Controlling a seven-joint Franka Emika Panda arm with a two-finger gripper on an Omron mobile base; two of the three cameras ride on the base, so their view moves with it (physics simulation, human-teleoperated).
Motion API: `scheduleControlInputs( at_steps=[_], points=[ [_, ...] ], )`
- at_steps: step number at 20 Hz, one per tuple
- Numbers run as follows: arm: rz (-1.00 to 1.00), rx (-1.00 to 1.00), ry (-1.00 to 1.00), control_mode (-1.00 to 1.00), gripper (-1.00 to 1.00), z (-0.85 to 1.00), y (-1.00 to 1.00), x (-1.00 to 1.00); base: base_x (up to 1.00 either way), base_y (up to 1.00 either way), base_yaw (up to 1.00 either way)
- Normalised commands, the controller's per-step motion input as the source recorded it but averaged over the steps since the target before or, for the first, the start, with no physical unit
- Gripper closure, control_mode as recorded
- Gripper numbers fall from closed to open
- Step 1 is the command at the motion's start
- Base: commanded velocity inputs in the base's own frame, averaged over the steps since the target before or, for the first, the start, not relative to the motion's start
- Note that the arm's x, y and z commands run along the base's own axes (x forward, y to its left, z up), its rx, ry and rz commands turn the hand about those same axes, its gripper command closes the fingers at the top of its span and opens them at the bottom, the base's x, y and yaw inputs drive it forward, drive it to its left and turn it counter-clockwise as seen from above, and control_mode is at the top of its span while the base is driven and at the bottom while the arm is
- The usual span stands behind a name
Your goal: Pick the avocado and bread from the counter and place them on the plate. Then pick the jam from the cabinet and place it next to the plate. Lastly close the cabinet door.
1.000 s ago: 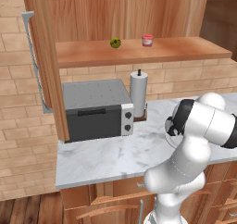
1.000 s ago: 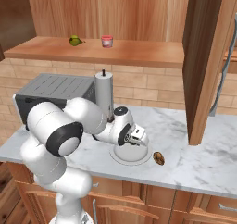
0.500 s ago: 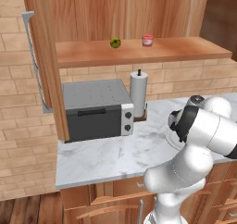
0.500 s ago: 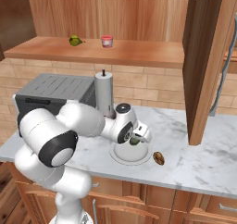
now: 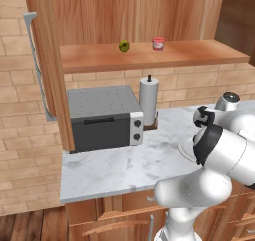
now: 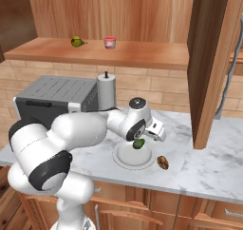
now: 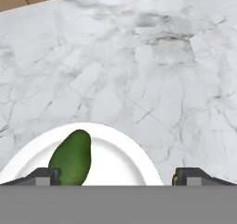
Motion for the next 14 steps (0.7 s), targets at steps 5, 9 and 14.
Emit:
scheduleControlInputs(
  at_steps=[5,9,14],
  points=[
    [0.05,-0.03,0.02,-1.00,-1.00,0.05,-0.46,-0.35,0.00,0.00,0.00],
    [0.14,-0.05,0.05,-1.00,-1.00,-0.21,-0.37,-0.32,0.00,0.00,0.00],
    [0.18,-0.04,0.08,-1.00,-1.00,-0.31,-0.25,-0.19,0.00,0.00,0.00]
  ],
)
